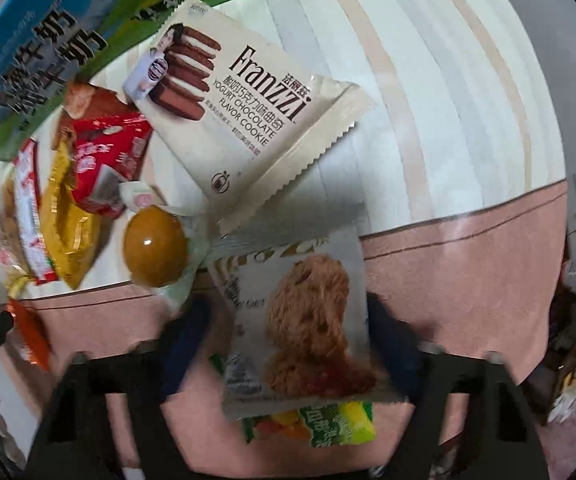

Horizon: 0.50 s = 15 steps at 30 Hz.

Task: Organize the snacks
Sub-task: 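Grasp the red-yellow chip bag with the left tool while the right tool grasps the oat cookie pack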

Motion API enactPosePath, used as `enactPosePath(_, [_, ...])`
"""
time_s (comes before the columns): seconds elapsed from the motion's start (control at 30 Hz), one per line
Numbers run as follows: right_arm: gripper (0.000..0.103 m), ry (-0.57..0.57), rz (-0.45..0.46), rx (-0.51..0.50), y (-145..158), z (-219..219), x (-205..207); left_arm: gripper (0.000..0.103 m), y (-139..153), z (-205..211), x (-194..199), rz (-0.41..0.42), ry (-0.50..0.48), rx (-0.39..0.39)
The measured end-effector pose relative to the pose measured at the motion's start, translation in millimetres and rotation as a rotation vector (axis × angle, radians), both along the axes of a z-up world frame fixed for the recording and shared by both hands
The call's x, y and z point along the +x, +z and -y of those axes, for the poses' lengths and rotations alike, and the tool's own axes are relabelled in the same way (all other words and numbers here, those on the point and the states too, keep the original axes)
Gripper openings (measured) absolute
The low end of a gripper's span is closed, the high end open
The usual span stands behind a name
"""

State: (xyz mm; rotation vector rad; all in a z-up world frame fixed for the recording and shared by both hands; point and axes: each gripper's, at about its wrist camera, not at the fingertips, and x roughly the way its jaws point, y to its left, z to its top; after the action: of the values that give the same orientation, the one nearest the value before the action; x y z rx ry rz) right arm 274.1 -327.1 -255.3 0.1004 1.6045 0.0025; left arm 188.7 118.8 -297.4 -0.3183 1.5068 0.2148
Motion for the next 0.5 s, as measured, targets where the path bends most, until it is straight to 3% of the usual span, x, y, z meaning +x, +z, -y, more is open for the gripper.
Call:
enactPosePath(0.17, [0.057, -0.015, 0.014, 0.031, 5, 5, -4, 0.100, -20, 5, 2, -0.036, -0.040, 0.014])
enactPosePath(0.37, [0.057, 0.008, 0.024, 0.103, 23, -10, -19, 0.100, -35, -10, -15, -0.029, -0.019, -0.034])
enactPosePath(0.43, [0.057, 0.032, 0.020, 0.126, 25, -20, -23, 0.094, -35, -16, -18, -0.008, 0.002, -0.053])
enactPosePath(0.5, [0.057, 0.050, 0.005, 0.159, 22, -32, -27, 0.071, -32, -21, -22, 0.011, 0.029, -0.068])
